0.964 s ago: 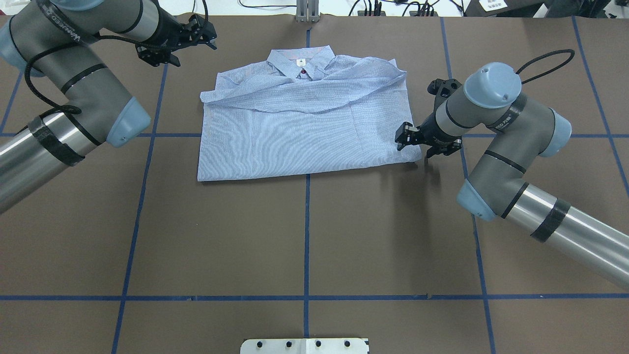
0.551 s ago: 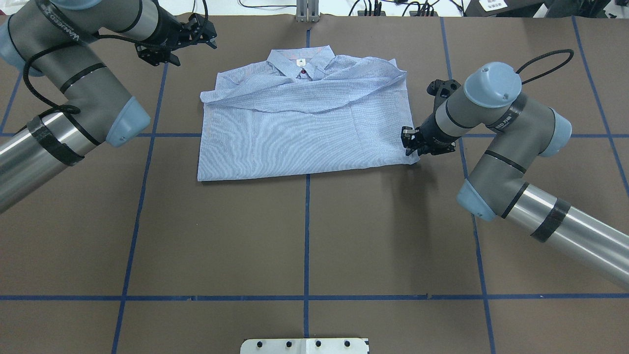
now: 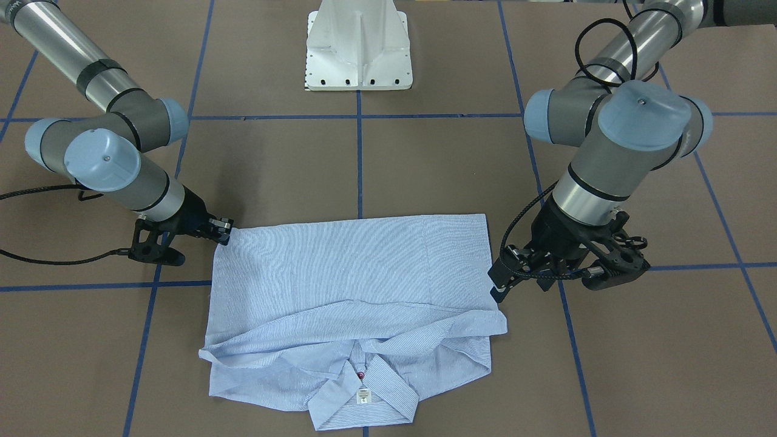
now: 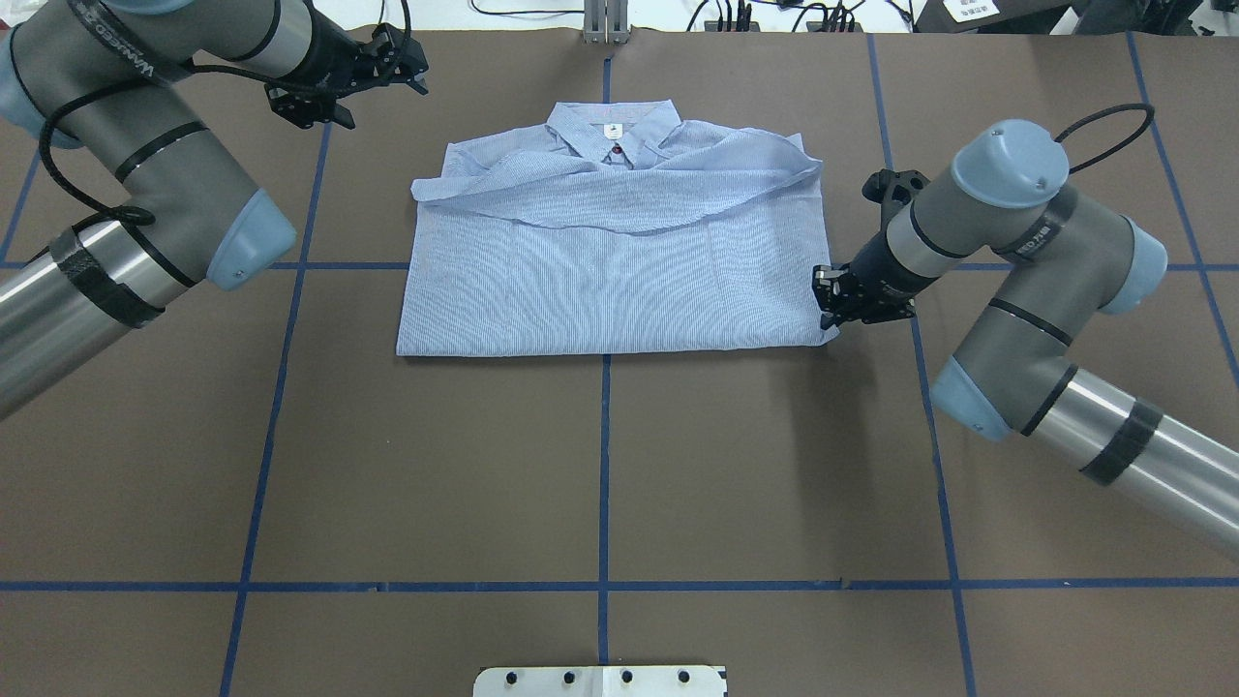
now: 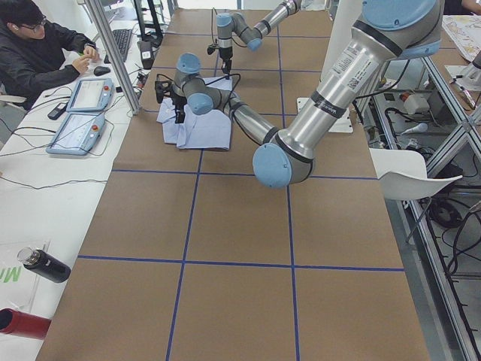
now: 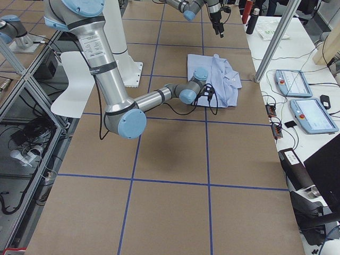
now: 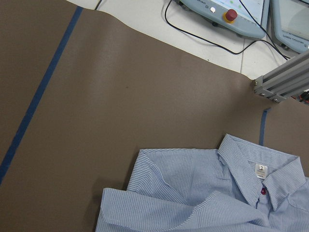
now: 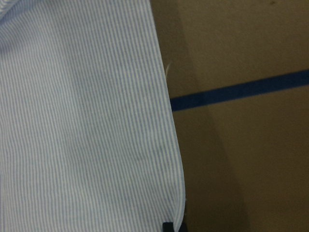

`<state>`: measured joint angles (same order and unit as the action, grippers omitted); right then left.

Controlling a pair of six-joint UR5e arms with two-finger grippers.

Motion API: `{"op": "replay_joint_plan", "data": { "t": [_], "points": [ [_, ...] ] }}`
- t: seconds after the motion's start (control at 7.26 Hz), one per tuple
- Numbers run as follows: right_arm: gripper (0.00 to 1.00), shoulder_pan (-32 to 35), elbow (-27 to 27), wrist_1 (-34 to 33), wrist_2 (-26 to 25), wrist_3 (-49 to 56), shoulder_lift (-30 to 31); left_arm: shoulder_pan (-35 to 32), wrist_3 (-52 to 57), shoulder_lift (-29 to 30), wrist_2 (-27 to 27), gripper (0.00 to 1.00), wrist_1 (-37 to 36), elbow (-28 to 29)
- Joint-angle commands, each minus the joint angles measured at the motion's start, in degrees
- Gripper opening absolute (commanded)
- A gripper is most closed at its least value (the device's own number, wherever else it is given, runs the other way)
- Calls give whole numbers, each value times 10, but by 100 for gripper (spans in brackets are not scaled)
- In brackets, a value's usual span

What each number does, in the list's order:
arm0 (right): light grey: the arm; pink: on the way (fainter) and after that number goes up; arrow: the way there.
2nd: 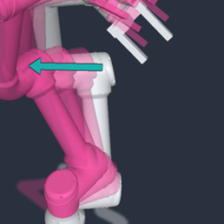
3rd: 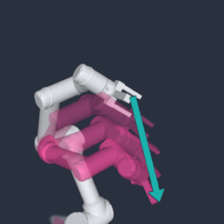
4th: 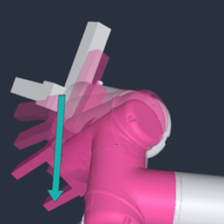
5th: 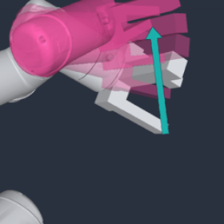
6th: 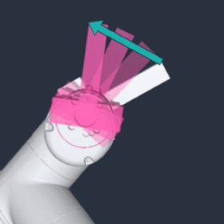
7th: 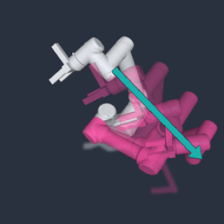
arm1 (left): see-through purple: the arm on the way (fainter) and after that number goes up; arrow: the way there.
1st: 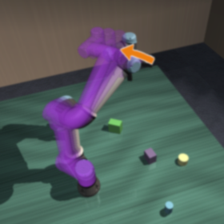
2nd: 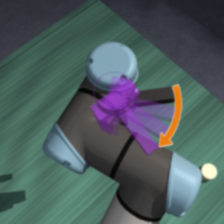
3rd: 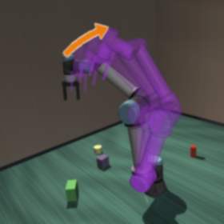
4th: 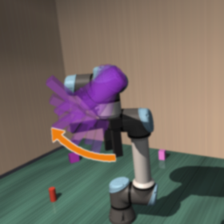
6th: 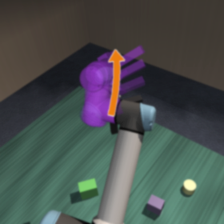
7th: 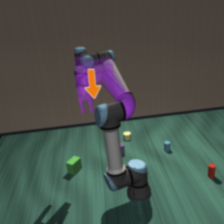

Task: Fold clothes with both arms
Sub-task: 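Drag the folded shirt with the right gripper toward the robot, rotating it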

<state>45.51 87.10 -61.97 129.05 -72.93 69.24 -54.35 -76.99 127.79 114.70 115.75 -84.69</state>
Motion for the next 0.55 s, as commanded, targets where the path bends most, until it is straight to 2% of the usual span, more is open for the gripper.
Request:
{"op": "replay_joint_plan", "data": {
  "t": [0.0, 0.41],
  "points": [
    [0, -5, 87, -9, 19, 1, 89, 0, 0, 0, 0, 100, -13, -13],
    [0, -43, 225, -9, 33, 0, 218, 0, -1, -4, 0, 100, -14, -26]
  ]
}}
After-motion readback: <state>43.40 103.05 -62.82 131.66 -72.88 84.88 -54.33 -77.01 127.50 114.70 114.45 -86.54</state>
